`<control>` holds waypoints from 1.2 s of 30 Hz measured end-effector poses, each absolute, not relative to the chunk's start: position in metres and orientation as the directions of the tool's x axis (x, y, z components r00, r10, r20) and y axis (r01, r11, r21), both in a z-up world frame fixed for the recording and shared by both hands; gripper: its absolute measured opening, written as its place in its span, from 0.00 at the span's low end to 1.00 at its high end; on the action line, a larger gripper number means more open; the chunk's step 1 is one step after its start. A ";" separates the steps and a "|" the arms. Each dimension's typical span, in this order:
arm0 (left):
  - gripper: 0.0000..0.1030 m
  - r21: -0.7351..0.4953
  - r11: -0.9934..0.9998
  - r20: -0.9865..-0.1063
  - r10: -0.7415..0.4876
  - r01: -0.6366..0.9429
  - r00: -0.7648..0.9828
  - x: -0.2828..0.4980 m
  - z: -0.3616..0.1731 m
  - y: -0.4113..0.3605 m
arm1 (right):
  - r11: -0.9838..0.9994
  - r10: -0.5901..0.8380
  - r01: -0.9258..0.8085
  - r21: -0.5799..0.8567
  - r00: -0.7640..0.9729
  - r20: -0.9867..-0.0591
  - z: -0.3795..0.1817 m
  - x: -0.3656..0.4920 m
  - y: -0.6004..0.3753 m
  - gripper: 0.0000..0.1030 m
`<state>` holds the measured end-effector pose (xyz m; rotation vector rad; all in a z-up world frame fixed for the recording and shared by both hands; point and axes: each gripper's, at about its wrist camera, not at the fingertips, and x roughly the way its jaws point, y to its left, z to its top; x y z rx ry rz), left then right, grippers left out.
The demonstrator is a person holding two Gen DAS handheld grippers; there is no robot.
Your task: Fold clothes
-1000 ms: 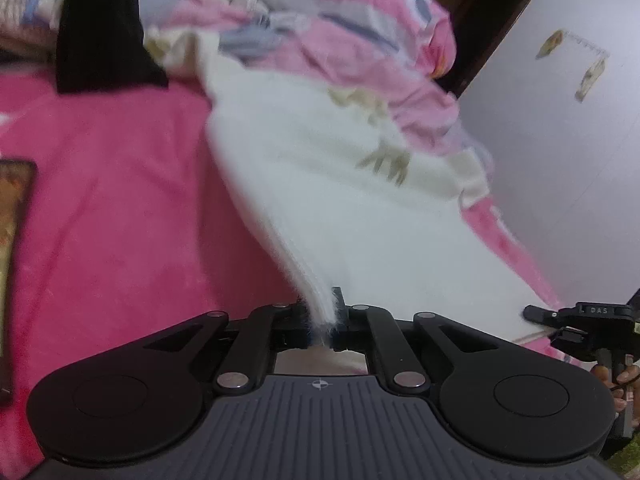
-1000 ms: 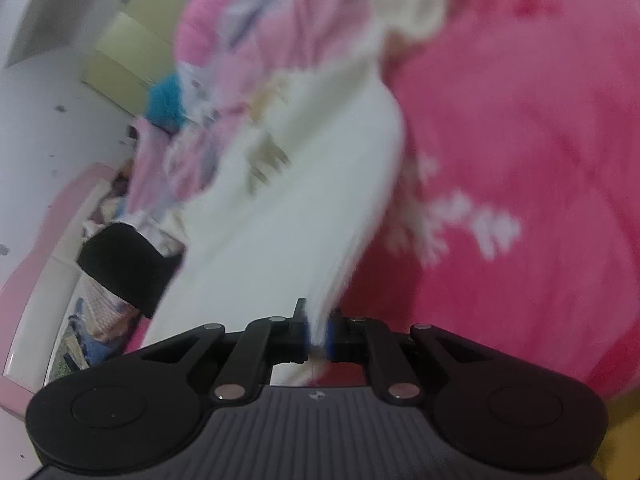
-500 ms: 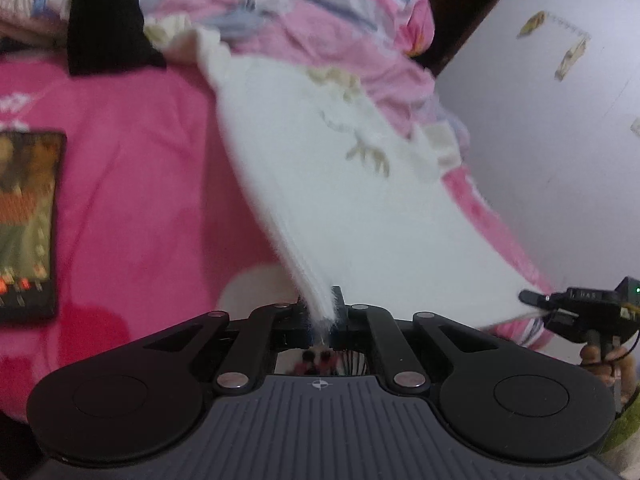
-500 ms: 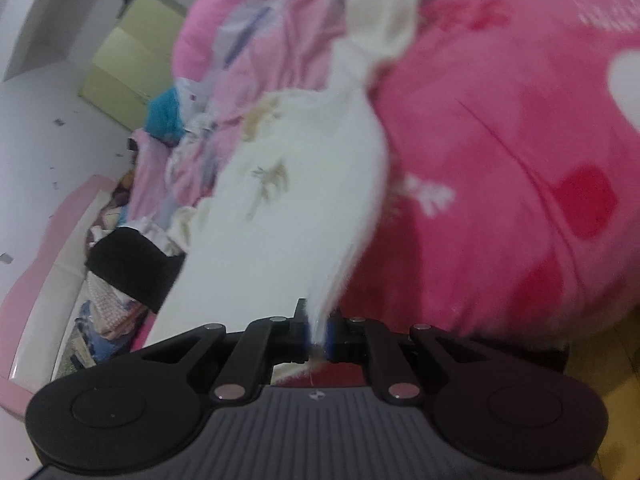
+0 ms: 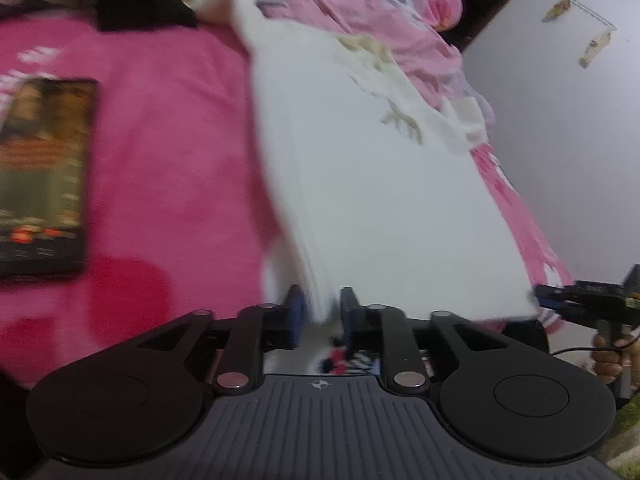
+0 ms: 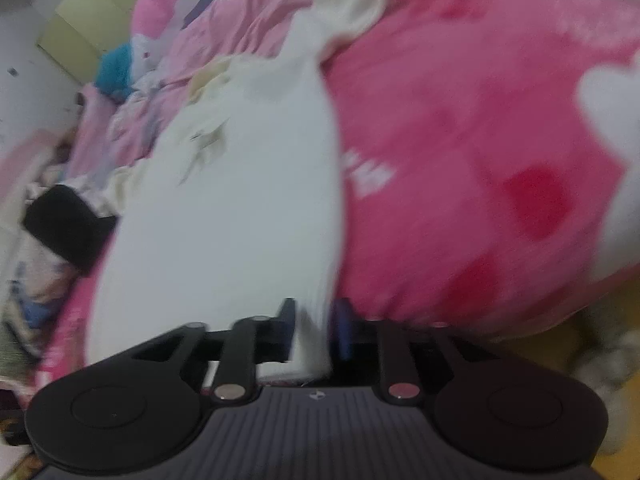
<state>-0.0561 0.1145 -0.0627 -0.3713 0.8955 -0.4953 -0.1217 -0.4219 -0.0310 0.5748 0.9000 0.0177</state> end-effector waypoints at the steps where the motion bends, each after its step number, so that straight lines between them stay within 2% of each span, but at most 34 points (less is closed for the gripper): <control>1: 0.23 -0.491 0.837 -0.645 -0.537 0.243 0.544 -0.058 -0.058 0.121 | 0.865 0.207 0.233 0.445 0.642 -0.738 -0.024 -0.127 -0.425 0.30; 5: 0.23 -0.455 0.857 -0.606 -0.498 0.243 0.620 -0.058 -0.036 0.139 | 0.890 0.142 0.215 0.403 0.707 -0.693 0.006 -0.130 -0.430 0.30; 8: 0.23 -0.440 0.848 -0.570 -0.517 0.295 0.639 -0.037 -0.025 0.128 | 0.915 0.199 0.094 0.392 0.740 -0.643 0.023 -0.101 -0.406 0.30; 12: 0.23 -0.460 0.816 -0.546 -0.571 0.350 0.613 0.000 -0.029 0.088 | 0.913 0.339 -0.084 0.399 0.699 -0.629 0.022 -0.040 -0.357 0.30; 16: 0.23 -0.468 0.822 -0.588 -0.564 0.324 0.580 0.025 -0.053 0.056 | 0.908 0.387 -0.139 0.394 0.634 -0.669 0.000 0.009 -0.329 0.28; 18: 0.23 -0.447 0.847 -0.626 -0.526 0.287 0.576 0.031 -0.068 0.058 | 0.937 0.320 -0.098 0.335 0.624 -0.713 -0.014 0.021 -0.334 0.28; 19: 0.23 -0.468 0.836 -0.611 -0.540 0.286 0.579 0.031 -0.074 0.063 | 0.949 0.286 -0.078 0.304 0.617 -0.733 -0.021 0.028 -0.337 0.28; 21: 0.23 -0.498 0.818 -0.595 -0.563 0.287 0.573 0.031 -0.073 0.073 | 0.956 0.228 0.011 0.293 0.604 -0.764 -0.029 0.030 -0.360 0.17; 22: 0.23 -0.506 0.813 -0.593 -0.570 0.287 0.569 0.032 -0.072 0.077 | 0.957 0.199 0.055 0.286 0.595 -0.779 -0.033 0.031 -0.372 0.14; 24: 0.23 -0.495 0.814 -0.587 -0.571 0.303 0.574 0.031 -0.065 0.080 | 0.948 0.186 0.105 0.300 0.580 -0.793 -0.020 0.033 -0.379 0.16; 26: 0.23 -0.475 0.815 -0.573 -0.573 0.333 0.586 0.034 -0.056 0.077 | 0.977 0.151 0.026 0.210 0.609 -0.778 0.004 0.036 -0.359 0.17; 32: 0.23 -0.495 0.802 -0.539 -0.585 0.334 0.605 0.061 -0.044 0.063 | 0.930 0.368 -0.236 0.283 0.542 -0.756 0.024 0.092 -0.279 0.17; 36: 0.23 -0.470 0.827 -0.553 -0.548 0.309 0.628 0.082 -0.044 0.048 | 0.925 0.380 -0.208 0.319 0.471 -0.796 -0.010 0.143 -0.257 0.17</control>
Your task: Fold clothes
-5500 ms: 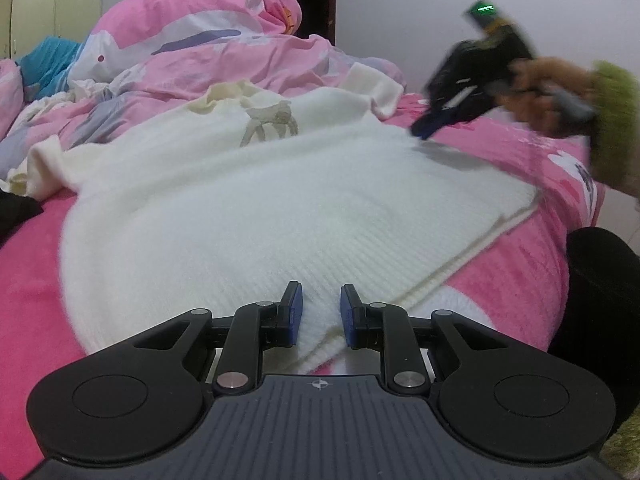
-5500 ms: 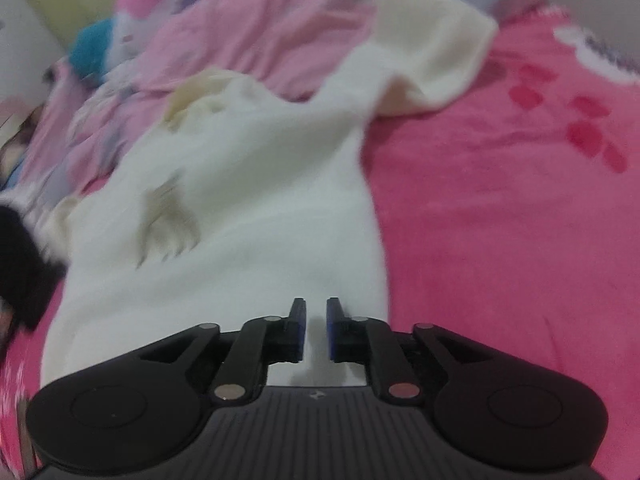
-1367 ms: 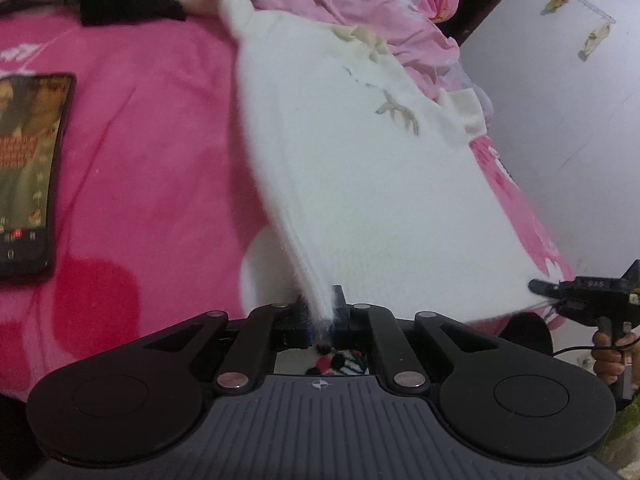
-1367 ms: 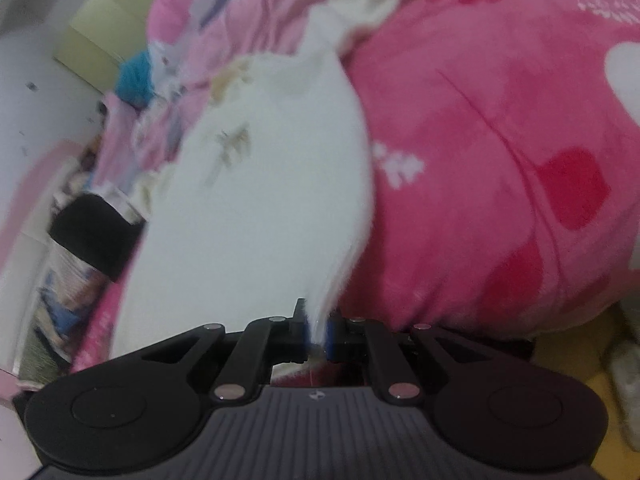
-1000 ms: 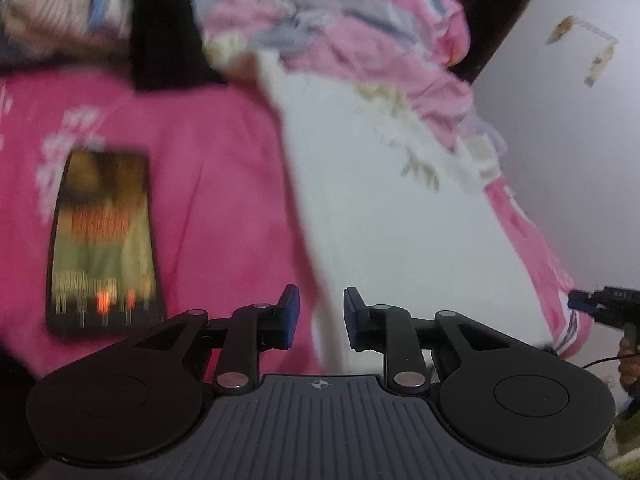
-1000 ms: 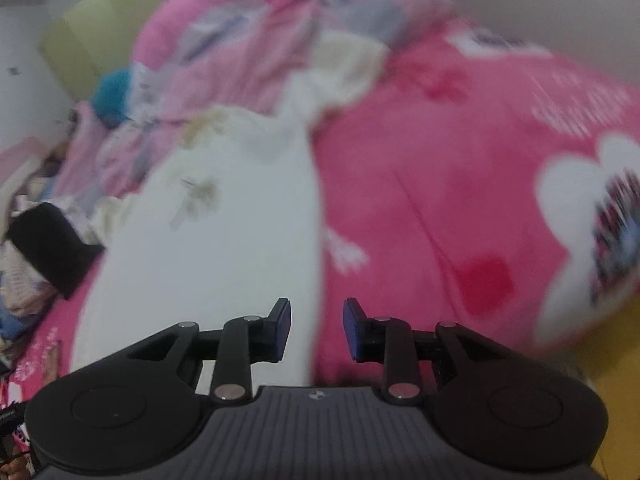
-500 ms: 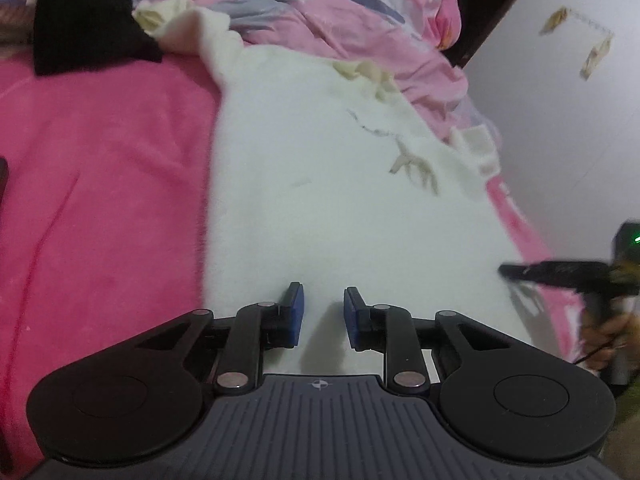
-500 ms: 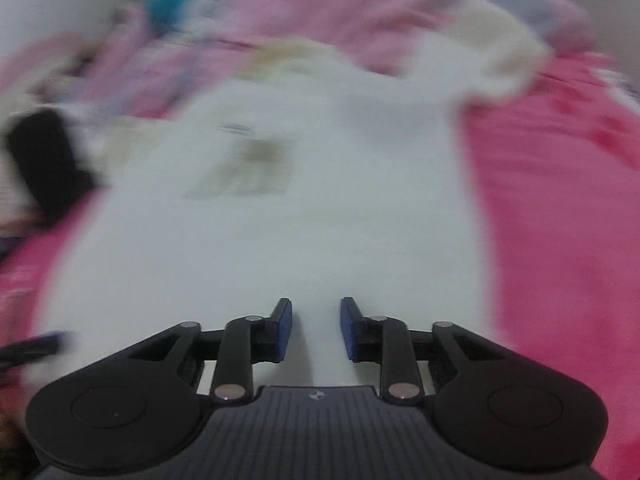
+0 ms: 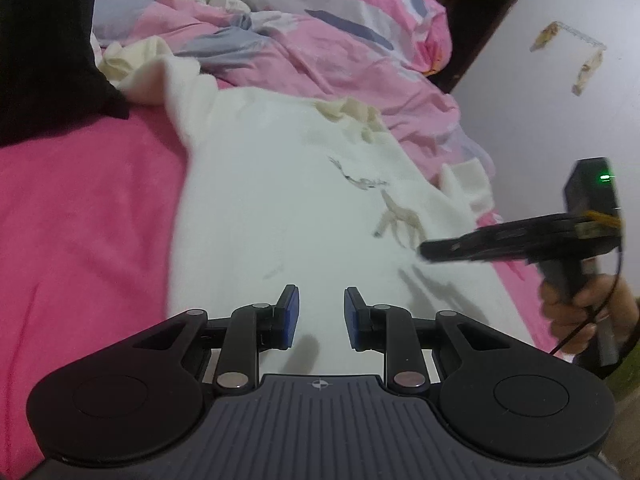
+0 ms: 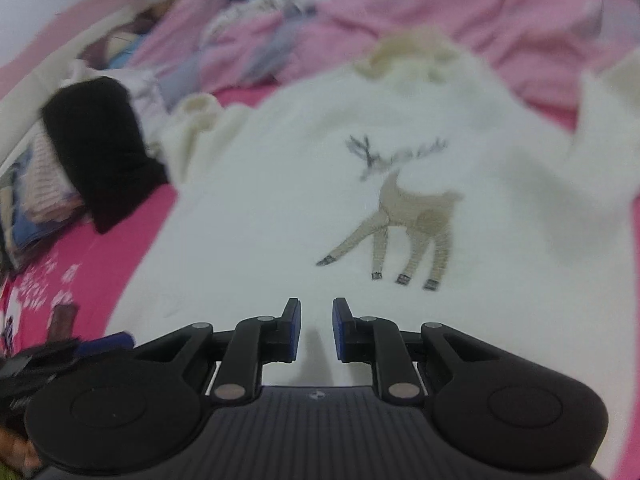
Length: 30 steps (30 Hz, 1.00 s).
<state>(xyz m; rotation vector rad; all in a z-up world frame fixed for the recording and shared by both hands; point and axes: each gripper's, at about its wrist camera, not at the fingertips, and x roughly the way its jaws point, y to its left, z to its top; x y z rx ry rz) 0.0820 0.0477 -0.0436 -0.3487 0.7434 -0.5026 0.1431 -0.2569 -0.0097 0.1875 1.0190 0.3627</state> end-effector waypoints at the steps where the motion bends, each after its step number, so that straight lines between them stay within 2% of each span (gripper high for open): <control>1: 0.23 -0.462 0.834 -0.557 -0.538 0.302 0.632 0.087 -0.044 0.044 | 0.931 0.366 -0.173 0.322 0.463 -0.807 -0.018 0.151 -0.259 0.17; 3: 0.23 -0.436 0.848 -0.575 -0.520 0.301 0.632 0.100 -0.043 0.035 | 0.928 0.367 -0.121 0.352 0.452 -0.813 -0.027 0.156 -0.268 0.17; 7: 0.23 -0.397 0.859 -0.586 -0.508 0.323 0.632 0.118 -0.050 0.015 | 0.909 0.414 -0.160 0.385 0.455 -0.788 -0.014 0.140 -0.280 0.17; 11: 0.23 -0.369 0.872 -0.585 -0.487 0.321 0.648 0.118 -0.075 0.005 | 0.942 0.335 -0.170 0.289 0.430 -0.838 -0.029 0.163 -0.275 0.15; 12: 0.23 -0.362 0.873 -0.569 -0.484 0.326 0.665 0.114 -0.079 0.005 | 0.938 0.345 -0.147 0.313 0.427 -0.836 -0.035 0.178 -0.283 0.14; 14: 0.23 -0.374 0.869 -0.556 -0.491 0.326 0.671 0.112 -0.080 0.008 | 0.935 0.349 -0.097 0.342 0.444 -0.825 -0.041 0.210 -0.298 0.05; 19: 0.24 -0.417 0.851 -0.534 -0.514 0.320 0.671 0.111 -0.083 0.016 | 0.951 0.236 0.037 0.308 0.562 -0.793 -0.047 0.303 -0.331 0.03; 20: 0.24 -0.418 0.850 -0.532 -0.515 0.320 0.672 0.110 -0.083 0.016 | 0.932 0.251 0.077 0.355 0.569 -0.783 -0.050 0.316 -0.341 0.00; 23: 0.24 -0.415 0.851 -0.528 -0.513 0.322 0.676 0.108 -0.084 0.016 | 0.870 0.272 0.167 0.464 0.621 -0.735 -0.050 0.333 -0.366 0.01; 24: 0.24 -0.415 0.851 -0.528 -0.513 0.322 0.677 0.108 -0.084 0.015 | 0.878 0.250 0.171 0.448 0.634 -0.732 -0.042 0.327 -0.368 0.02; 27: 0.24 -0.426 0.847 -0.522 -0.518 0.319 0.678 0.109 -0.084 0.016 | 0.876 0.349 0.044 0.480 0.630 -0.694 -0.020 0.296 -0.354 0.07; 30: 0.24 -0.442 0.844 -0.512 -0.515 0.304 0.687 0.108 -0.084 0.019 | 0.896 0.434 -0.162 0.413 0.517 -0.738 -0.020 0.275 -0.294 0.11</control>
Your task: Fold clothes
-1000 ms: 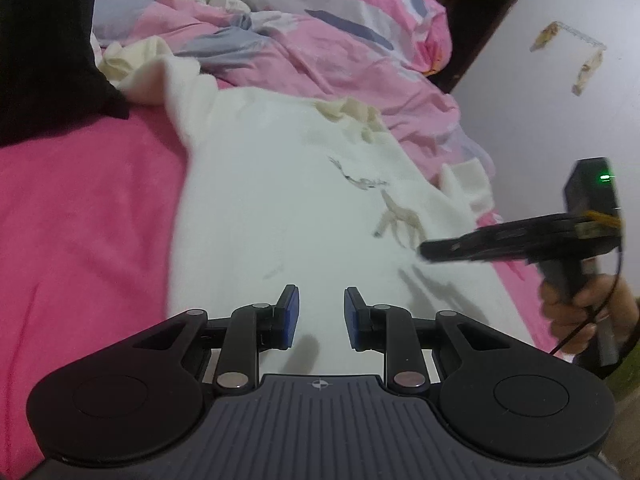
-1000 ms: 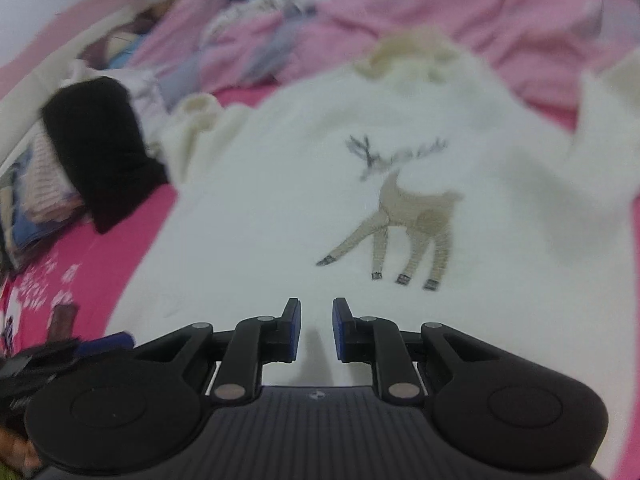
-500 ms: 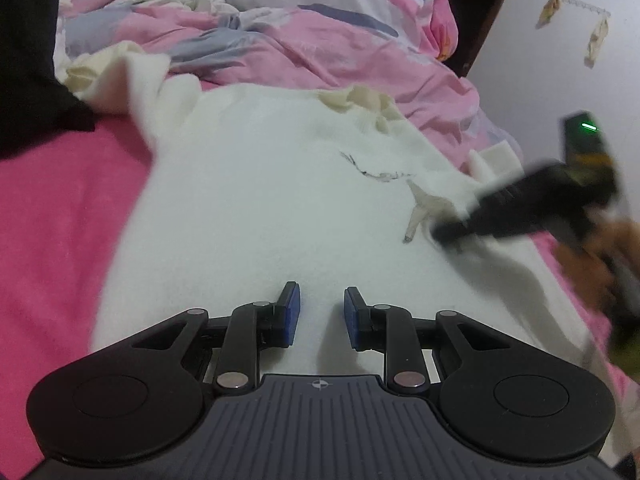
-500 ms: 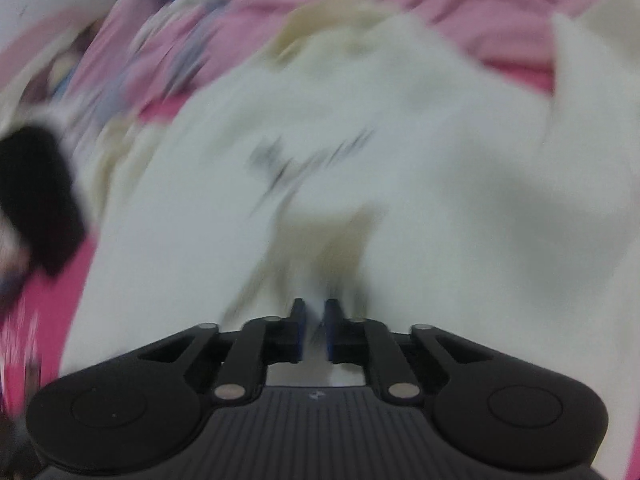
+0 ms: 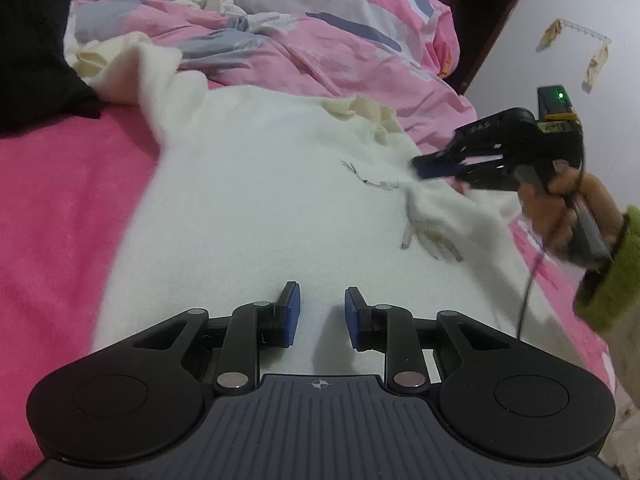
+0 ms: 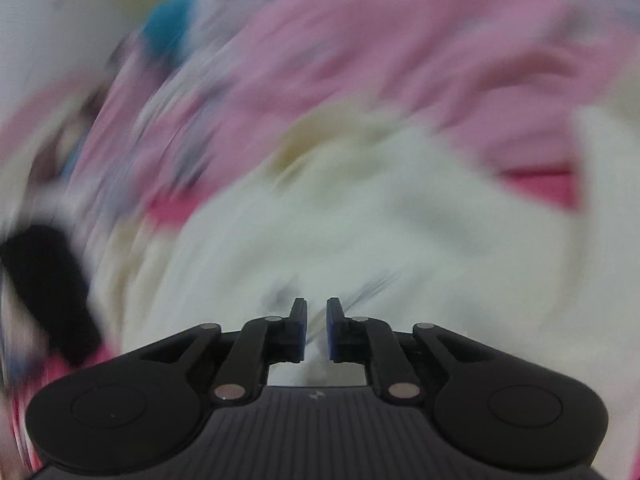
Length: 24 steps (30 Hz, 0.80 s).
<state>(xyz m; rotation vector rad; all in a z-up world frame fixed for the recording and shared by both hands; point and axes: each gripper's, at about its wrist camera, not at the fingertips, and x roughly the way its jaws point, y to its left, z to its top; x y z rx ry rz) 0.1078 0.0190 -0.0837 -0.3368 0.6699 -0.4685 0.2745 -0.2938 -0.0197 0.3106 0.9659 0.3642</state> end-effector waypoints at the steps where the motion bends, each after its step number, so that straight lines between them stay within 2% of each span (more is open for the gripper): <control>1: 0.24 -0.442 0.848 -0.508 -0.505 0.291 0.698 0.106 -0.083 0.020 | 0.885 0.465 -0.233 0.403 0.466 -0.753 -0.026 0.274 -0.270 0.11; 3: 0.24 -0.445 0.855 -0.497 -0.482 0.265 0.721 0.102 -0.082 0.024 | 0.866 0.489 -0.325 0.380 0.390 -0.780 -0.042 0.285 -0.227 0.11; 6: 0.24 -0.474 0.848 -0.488 -0.477 0.237 0.731 0.099 -0.084 0.031 | 0.882 0.456 -0.320 0.345 0.402 -0.794 -0.066 0.338 -0.192 0.08; 8: 0.24 -0.485 0.842 -0.479 -0.482 0.236 0.733 0.100 -0.085 0.033 | 0.885 0.465 -0.236 0.401 0.452 -0.761 -0.068 0.376 -0.198 0.01; 10: 0.24 -0.484 0.842 -0.473 -0.482 0.240 0.737 0.099 -0.085 0.032 | 0.892 0.437 -0.146 0.428 0.523 -0.732 -0.066 0.410 -0.208 0.01; 13: 0.24 -0.496 0.834 -0.466 -0.489 0.240 0.737 0.099 -0.086 0.033 | 0.882 0.427 -0.080 0.464 0.554 -0.715 -0.057 0.418 -0.222 0.05; 16: 0.24 -0.531 0.814 -0.450 -0.508 0.238 0.735 0.100 -0.089 0.039 | 0.871 0.484 -0.207 0.445 0.512 -0.710 -0.044 0.378 -0.205 0.09; 20: 0.24 -0.566 0.791 -0.430 -0.524 0.233 0.735 0.101 -0.091 0.044 | 0.838 0.530 -0.358 0.412 0.349 -0.773 -0.053 0.345 -0.162 0.10; 22: 0.24 -0.567 0.790 -0.427 -0.525 0.234 0.736 0.101 -0.091 0.044 | 0.853 0.489 -0.381 0.356 0.348 -0.800 -0.062 0.358 -0.136 0.10; 24: 0.24 -0.566 0.790 -0.427 -0.524 0.234 0.736 0.101 -0.091 0.044 | 0.863 0.486 -0.352 0.362 0.381 -0.787 -0.067 0.388 -0.122 0.05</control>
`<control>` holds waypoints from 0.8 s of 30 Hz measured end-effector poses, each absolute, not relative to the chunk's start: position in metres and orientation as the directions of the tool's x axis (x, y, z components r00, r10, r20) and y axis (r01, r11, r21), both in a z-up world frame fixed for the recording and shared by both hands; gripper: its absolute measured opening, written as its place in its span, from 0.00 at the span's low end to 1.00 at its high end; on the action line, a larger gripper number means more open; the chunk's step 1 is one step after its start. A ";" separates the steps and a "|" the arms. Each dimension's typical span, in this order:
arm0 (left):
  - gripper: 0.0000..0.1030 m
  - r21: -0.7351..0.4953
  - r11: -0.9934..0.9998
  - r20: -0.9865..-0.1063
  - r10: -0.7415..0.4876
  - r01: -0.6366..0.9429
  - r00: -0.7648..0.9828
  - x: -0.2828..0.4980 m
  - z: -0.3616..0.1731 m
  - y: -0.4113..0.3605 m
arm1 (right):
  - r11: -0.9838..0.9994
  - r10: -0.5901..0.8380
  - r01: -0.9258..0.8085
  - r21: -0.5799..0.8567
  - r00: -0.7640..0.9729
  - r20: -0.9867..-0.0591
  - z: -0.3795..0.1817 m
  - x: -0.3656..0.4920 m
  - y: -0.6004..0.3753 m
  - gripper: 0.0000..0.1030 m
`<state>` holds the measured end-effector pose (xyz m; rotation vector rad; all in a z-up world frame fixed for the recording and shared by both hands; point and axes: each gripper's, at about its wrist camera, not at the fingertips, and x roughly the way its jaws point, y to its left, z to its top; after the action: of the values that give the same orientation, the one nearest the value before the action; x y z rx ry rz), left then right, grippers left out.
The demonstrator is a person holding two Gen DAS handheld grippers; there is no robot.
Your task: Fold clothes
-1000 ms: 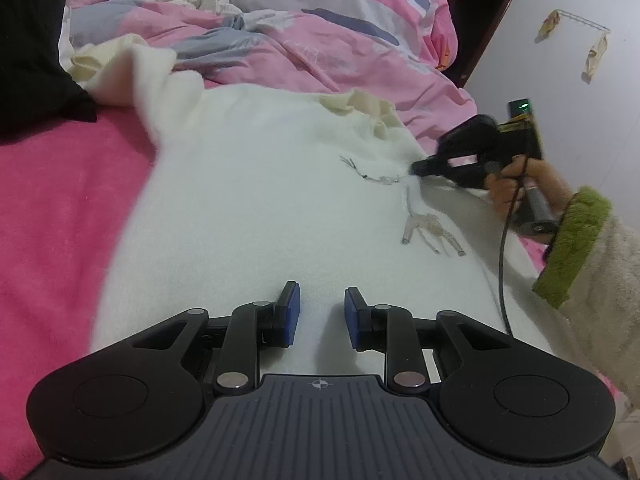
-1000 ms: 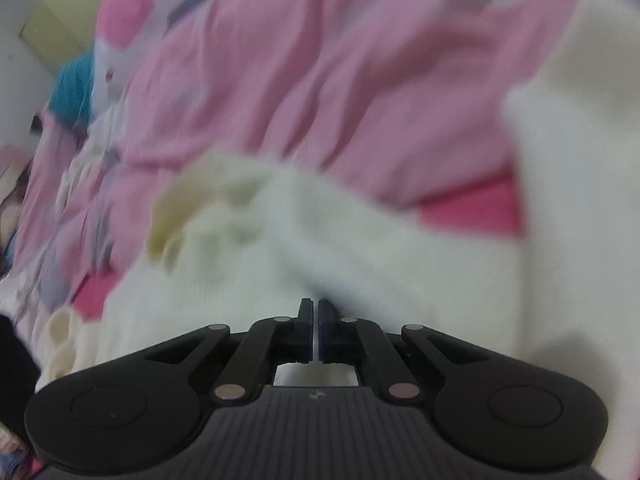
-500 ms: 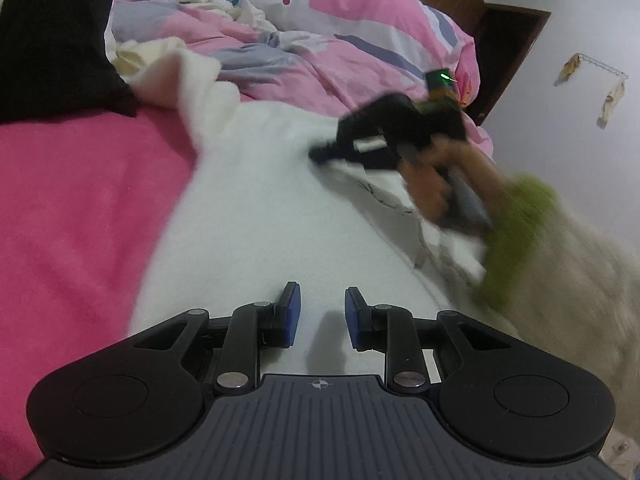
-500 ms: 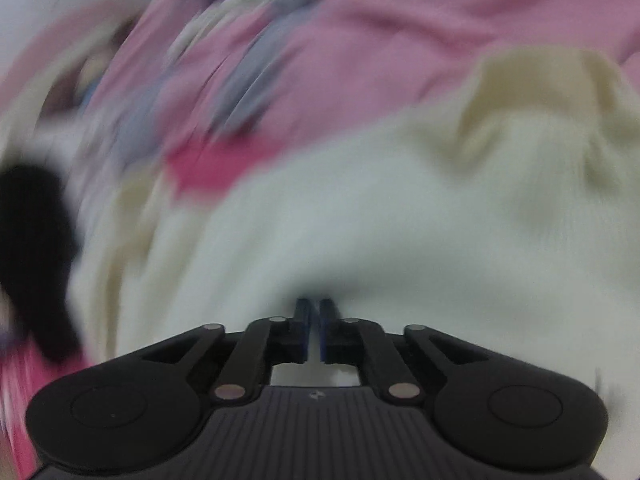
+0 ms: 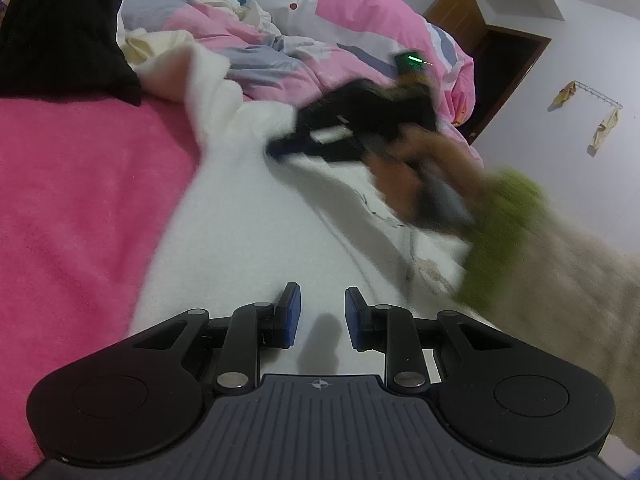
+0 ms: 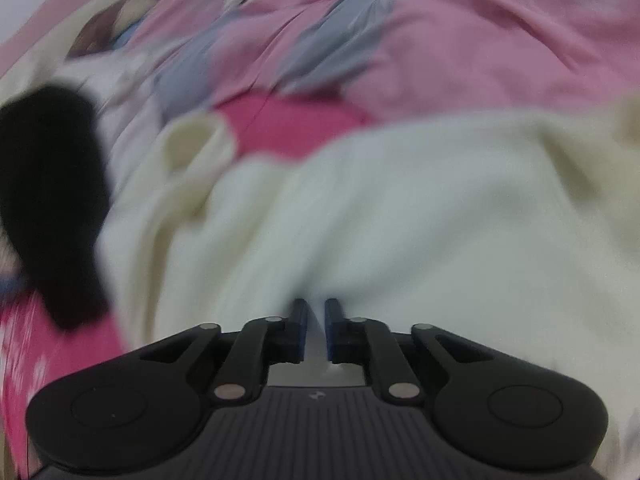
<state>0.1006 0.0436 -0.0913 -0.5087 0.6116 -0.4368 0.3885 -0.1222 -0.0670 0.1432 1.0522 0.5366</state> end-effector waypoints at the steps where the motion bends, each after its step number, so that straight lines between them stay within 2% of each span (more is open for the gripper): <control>1: 0.24 -0.565 0.791 -0.428 -0.523 0.234 0.737 0.101 -0.091 0.043 | 0.867 0.494 -0.309 0.392 0.415 -0.764 -0.067 0.409 -0.123 0.03; 6: 0.24 -0.561 0.794 -0.430 -0.522 0.234 0.737 0.100 -0.091 0.043 | 0.834 0.499 -0.090 0.544 0.543 -0.675 -0.055 0.447 -0.163 0.06; 9: 0.24 -0.565 0.791 -0.428 -0.524 0.234 0.737 0.099 -0.092 0.044 | 0.805 0.533 -0.122 0.581 0.580 -0.616 -0.029 0.406 -0.200 0.10; 12: 0.24 -0.568 0.789 -0.427 -0.526 0.234 0.736 0.099 -0.092 0.045 | 0.776 0.554 -0.127 0.618 0.605 -0.572 -0.008 0.338 -0.264 0.31; 13: 0.24 -0.569 0.788 -0.427 -0.526 0.234 0.735 0.099 -0.092 0.045 | 0.789 0.513 -0.092 0.607 0.642 -0.570 -0.002 0.316 -0.291 0.40; 16: 0.24 -0.570 0.788 -0.428 -0.527 0.233 0.734 0.099 -0.092 0.045 | 0.812 0.370 0.040 0.583 0.737 -0.565 0.012 0.253 -0.373 0.43; 17: 0.24 -0.571 0.787 -0.427 -0.527 0.233 0.734 0.099 -0.093 0.045 | 0.802 0.303 0.116 0.586 0.766 -0.567 0.013 0.232 -0.409 0.49; 18: 0.24 -0.572 0.786 -0.426 -0.528 0.233 0.734 0.099 -0.093 0.045 | 0.785 0.226 0.203 0.585 0.785 -0.576 0.010 0.218 -0.442 0.57; 19: 0.25 -0.574 0.785 -0.426 -0.529 0.233 0.734 0.099 -0.093 0.045 | 0.760 0.148 0.288 0.583 0.797 -0.586 0.007 0.205 -0.475 0.75; 20: 0.25 -0.576 0.784 -0.425 -0.530 0.232 0.734 0.100 -0.093 0.045 | 0.729 0.080 0.362 0.581 0.797 -0.598 0.002 0.196 -0.501 0.83; 24: 0.25 -0.583 0.779 -0.422 -0.533 0.231 0.733 0.100 -0.094 0.046 | 0.588 0.112 0.466 0.661 0.763 -0.637 -0.041 0.207 -0.571 0.89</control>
<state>0.1002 0.0457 -0.0937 -0.5284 0.6141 -0.4426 0.2065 -0.5713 -0.0415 0.9363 0.6945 -0.2268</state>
